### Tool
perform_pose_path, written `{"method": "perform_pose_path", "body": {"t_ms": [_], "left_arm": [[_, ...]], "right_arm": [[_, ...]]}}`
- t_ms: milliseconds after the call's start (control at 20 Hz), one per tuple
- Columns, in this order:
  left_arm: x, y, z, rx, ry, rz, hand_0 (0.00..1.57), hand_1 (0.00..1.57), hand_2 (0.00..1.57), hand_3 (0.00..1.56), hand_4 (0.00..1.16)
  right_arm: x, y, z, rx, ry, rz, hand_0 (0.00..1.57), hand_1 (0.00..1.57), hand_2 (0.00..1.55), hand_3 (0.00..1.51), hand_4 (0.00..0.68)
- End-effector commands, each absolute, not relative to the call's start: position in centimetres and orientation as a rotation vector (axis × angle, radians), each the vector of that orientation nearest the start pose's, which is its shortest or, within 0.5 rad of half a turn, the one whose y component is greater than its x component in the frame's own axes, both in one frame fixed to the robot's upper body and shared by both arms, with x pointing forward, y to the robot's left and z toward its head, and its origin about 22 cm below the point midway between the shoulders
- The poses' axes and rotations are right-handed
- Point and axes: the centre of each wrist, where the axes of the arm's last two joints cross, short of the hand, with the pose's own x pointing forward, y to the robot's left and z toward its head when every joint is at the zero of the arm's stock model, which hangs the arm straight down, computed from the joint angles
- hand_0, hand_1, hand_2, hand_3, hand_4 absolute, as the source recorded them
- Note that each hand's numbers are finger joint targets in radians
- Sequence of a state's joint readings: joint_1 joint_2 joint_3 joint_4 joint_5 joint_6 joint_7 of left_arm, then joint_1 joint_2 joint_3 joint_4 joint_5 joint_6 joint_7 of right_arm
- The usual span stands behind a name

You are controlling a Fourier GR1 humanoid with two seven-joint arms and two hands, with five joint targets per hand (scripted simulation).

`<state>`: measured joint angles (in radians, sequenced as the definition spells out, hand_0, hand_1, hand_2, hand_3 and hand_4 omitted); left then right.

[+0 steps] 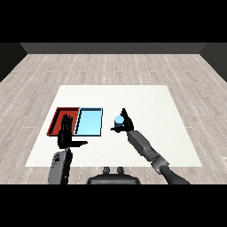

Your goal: Pick the blue can and put it in the blue box

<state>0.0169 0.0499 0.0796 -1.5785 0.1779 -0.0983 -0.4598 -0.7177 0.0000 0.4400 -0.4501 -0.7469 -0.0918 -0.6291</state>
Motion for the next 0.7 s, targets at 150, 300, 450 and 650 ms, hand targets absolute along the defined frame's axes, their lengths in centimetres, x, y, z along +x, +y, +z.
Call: {"method": "perform_pose_path", "body": {"t_ms": [150,300,450,650], "left_arm": [[24.5,26.8,1.6,-0.065,-2.047,0.116,0.0,0.0,0.0,0.0,0.0],[22.6,24.8,-0.7,-0.088,-2.038,0.134,0.0,0.0,0.0,0.0,0.0],[23.8,26.9,1.6,-0.109,-2.048,0.137,0.0,0.0,0.0,0.0,0.0],[23.2,24.1,0.2,-0.109,-2.04,0.107,0.0,0.0,0.0,0.0,0.0]], "right_arm": [[34.6,-10.5,-6.6,0.219,-1.593,-0.065,1.06,1.06,1.22,1.13,0.177],[35.9,-11.1,-6.2,0.16,-1.544,-0.018,1.55,1.55,1.48,1.45,0.647],[34.8,-11.0,-7.2,0.136,-1.535,0.013,1.56,1.56,1.48,1.44,0.676],[35.4,-9.7,-5.3,0.141,-1.55,0.031,1.55,1.55,1.49,1.44,0.68]]}}
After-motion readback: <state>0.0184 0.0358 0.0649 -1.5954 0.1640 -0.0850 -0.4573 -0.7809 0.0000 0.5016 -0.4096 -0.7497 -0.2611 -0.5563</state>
